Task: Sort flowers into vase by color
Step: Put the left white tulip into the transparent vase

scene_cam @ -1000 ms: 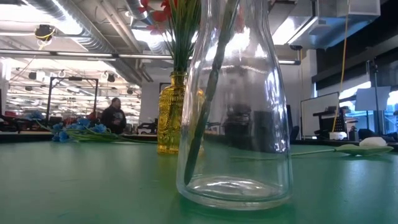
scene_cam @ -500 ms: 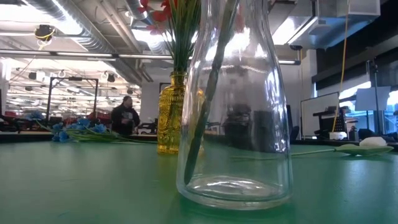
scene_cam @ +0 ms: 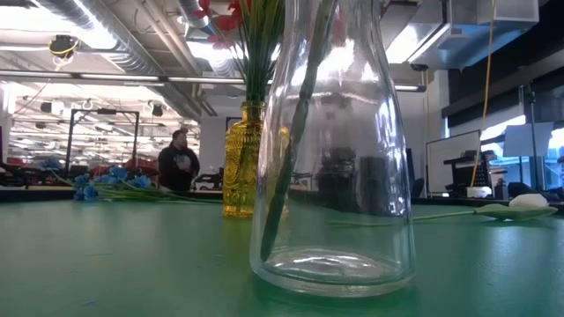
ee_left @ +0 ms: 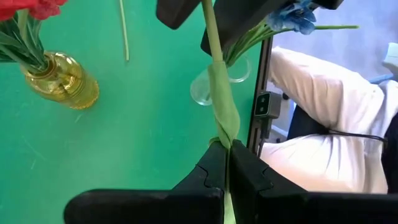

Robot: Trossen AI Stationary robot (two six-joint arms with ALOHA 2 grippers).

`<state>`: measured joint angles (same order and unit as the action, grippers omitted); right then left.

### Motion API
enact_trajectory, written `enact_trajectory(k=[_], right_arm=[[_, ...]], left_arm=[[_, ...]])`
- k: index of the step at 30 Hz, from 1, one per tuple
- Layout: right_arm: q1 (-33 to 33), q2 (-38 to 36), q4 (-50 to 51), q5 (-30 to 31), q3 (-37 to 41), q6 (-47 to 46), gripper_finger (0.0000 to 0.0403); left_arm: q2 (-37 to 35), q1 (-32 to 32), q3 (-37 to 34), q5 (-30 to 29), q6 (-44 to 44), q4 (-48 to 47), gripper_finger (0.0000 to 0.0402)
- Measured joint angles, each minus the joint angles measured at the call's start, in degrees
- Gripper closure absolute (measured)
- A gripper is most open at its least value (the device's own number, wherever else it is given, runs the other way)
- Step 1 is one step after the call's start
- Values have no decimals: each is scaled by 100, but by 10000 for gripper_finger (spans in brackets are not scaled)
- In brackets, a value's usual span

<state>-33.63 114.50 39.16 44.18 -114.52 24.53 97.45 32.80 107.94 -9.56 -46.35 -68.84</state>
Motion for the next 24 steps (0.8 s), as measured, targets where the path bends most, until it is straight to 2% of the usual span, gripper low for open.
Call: enact_trajectory(k=[6, 10, 19, 24], right_arm=[[-11, 0, -4, 0, 0, 0, 311], [-11, 0, -7, -18, 0, -7, 349], [-15, 0, 9, -24, 4, -13, 394], [-15, 0, 102, -24, 4, -35, 394]], left_arm=[[0, 2, 0, -37, 2, -7, 401], [0, -2, 0, -46, 4, -76, 401], [0, 0, 0, -182, 156, -235, 398], [0, 2, 0, -216, 507, -225, 359]])
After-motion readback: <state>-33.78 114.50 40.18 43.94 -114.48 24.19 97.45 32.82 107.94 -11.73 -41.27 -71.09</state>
